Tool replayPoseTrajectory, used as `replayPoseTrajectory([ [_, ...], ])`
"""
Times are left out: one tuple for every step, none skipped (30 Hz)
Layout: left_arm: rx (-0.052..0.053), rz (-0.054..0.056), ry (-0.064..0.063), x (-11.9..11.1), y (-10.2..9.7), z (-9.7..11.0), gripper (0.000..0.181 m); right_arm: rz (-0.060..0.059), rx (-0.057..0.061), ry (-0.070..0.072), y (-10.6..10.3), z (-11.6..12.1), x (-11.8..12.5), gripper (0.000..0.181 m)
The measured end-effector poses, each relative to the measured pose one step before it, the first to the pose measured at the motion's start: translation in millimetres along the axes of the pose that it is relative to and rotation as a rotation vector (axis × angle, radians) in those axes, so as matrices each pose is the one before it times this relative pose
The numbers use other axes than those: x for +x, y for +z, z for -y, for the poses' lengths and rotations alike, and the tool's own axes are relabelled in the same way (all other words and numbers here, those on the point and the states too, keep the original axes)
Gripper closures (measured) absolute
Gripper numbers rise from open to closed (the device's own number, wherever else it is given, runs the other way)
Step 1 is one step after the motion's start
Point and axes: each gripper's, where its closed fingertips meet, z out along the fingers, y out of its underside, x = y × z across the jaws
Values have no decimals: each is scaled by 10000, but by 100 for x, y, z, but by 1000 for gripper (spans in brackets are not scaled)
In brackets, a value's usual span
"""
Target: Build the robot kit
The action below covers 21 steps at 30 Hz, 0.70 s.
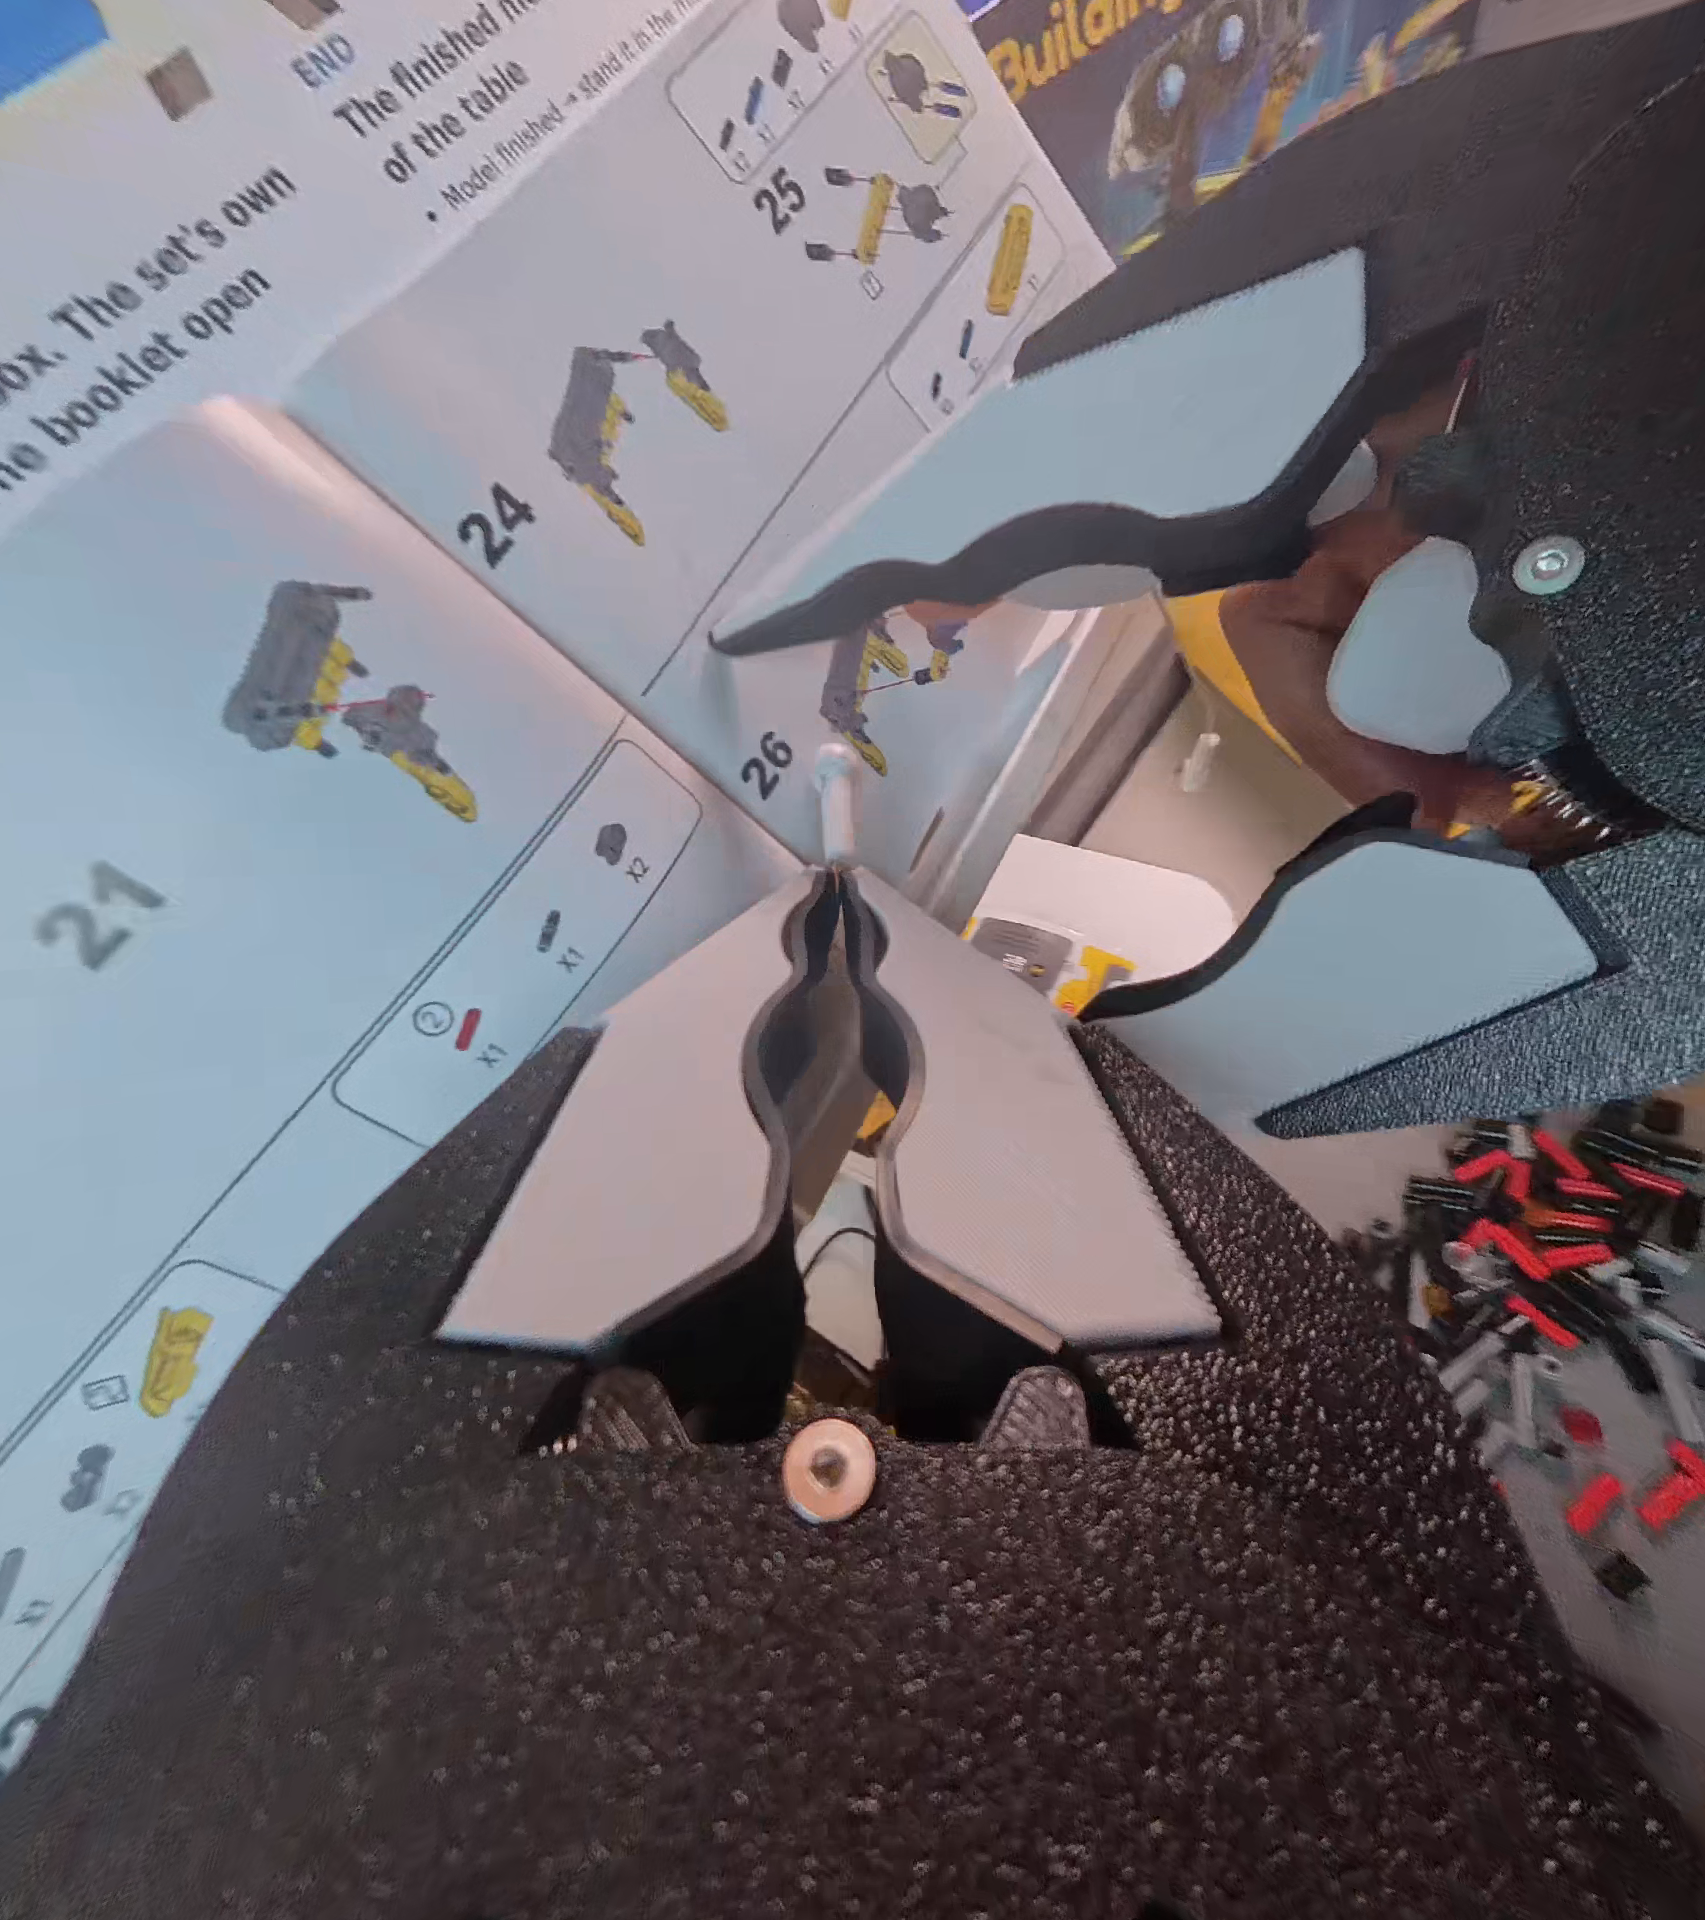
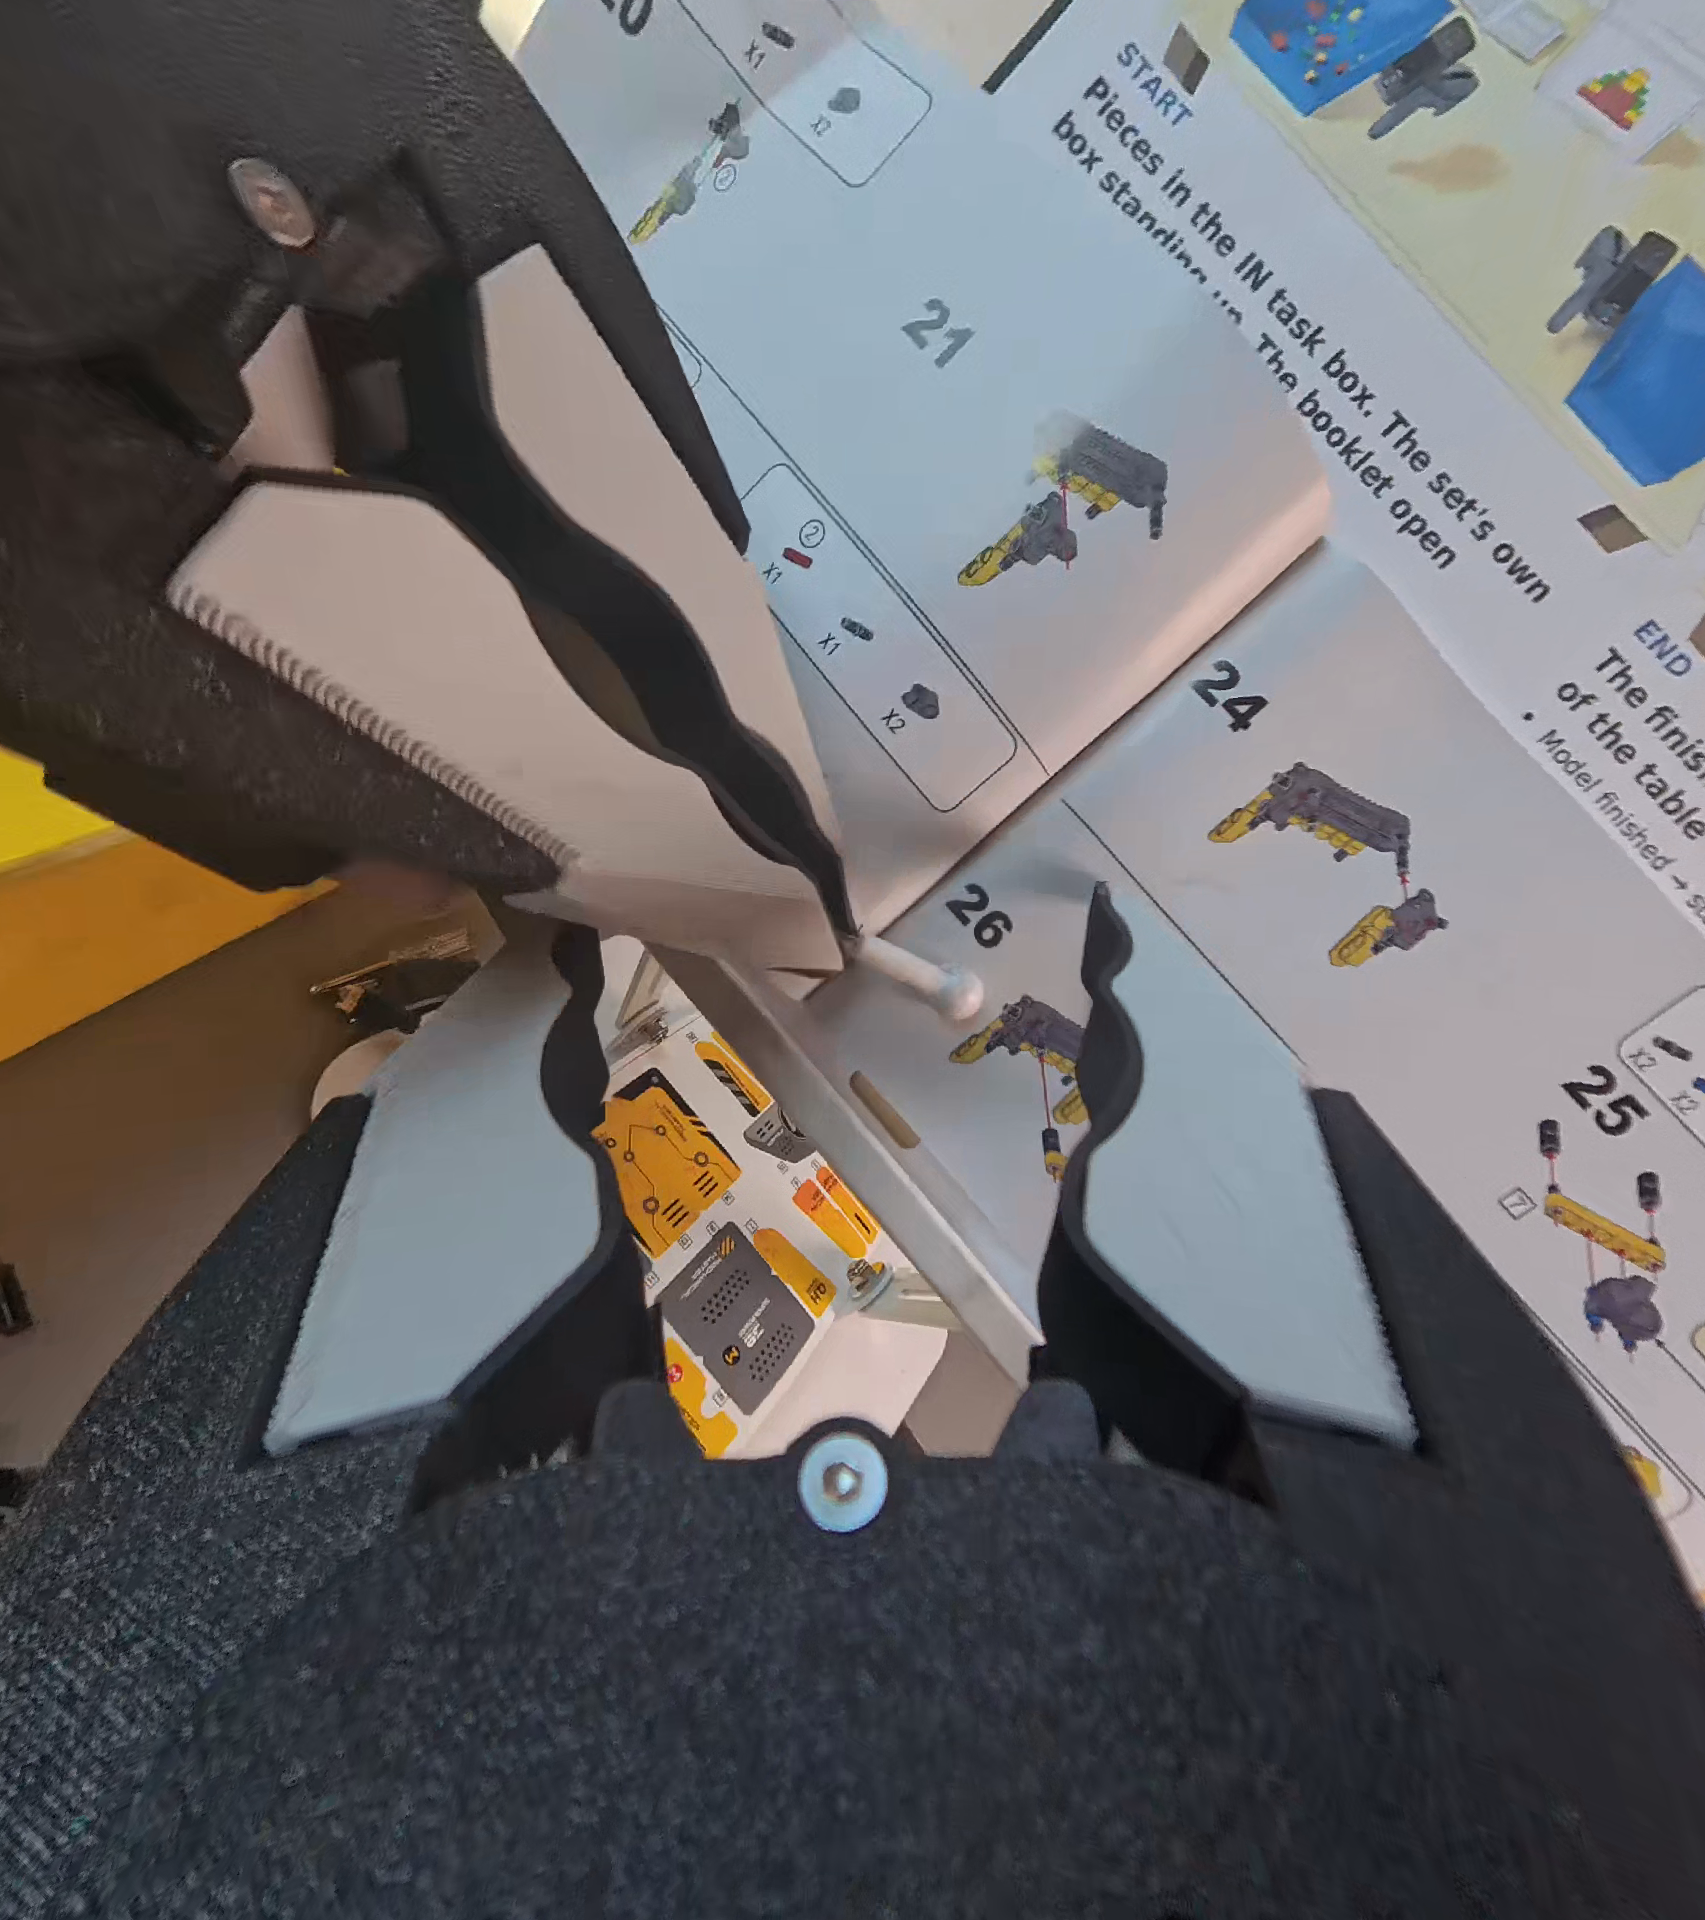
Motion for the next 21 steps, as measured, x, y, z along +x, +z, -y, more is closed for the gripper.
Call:
replayPoseTrajectory([
  [141,-650,-466,478,-233,-20,175,-30,-58,-290,-282,-216,-7,90],
  [336,-394,-422,165,-538,180,171,25,-111,-93,-293,-282,10,90],
  [438,-140,-389,-111,-684,302,170,62,-10,208,-314,-205,66,90],
  [413,-15,-360,-239,-744,330,167,38,115,360,-325,-43,186,91],
  [331,85,-277,-299,-792,264,165,-34,110,375,-342,-11,323,92],
  [236,230,-126,-432,-832,128,166,-95,96,352,-368,91,405,93],
  [120,375,25,-600,-879,-74,167,-146,184,381,-432,395,446,95],
  [37,520,65,-873,-880,-255,169,-165,231,387,-422,659,408,99],
  [35,636,-22,-1139,-874,-305,170,-174,201,274,-295,807,294,101],
  [103,684,-200,-1320,-874,-234,170,-254,143,164,-75,854,246,101],
  [220,653,-394,-1377,-823,-68,169,-303,100,115,148,876,117,101],
  [287,547,-506,-1296,-730,50,169,-309,42,94,393,792,-101,99],
  [254,475,-516,-1194,-601,55,168,-367,-48,35,637,620,-239,94],
  [193,381,-429,-1015,-439,5,166,-385,-53,-101,795,494,-427,87],
  [182,309,-283,-824,-349,27,162,-445,-65,-348,870,334,-501,82],
  [167,204,-122,-553,-292,36,161,-504,-108,-642,918,64,-433,79],
  [111,104,-11,-292,-287,19,159,-391,-182,-565,828,-231,-408,80],
  [62,9,87,-83,-296,9,157,-133,-155,-235,626,-354,-408,88],
  [-2,-21,186,-40,-269,-30,156,63,-63,-14,369,-365,-253,96],
  [-44,61,269,-207,-260,-44,154,-29,58,96,101,-241,210,101],
  [0,55,300,-231,-219,38,151,38,74,92,-78,-226,282,108],
])
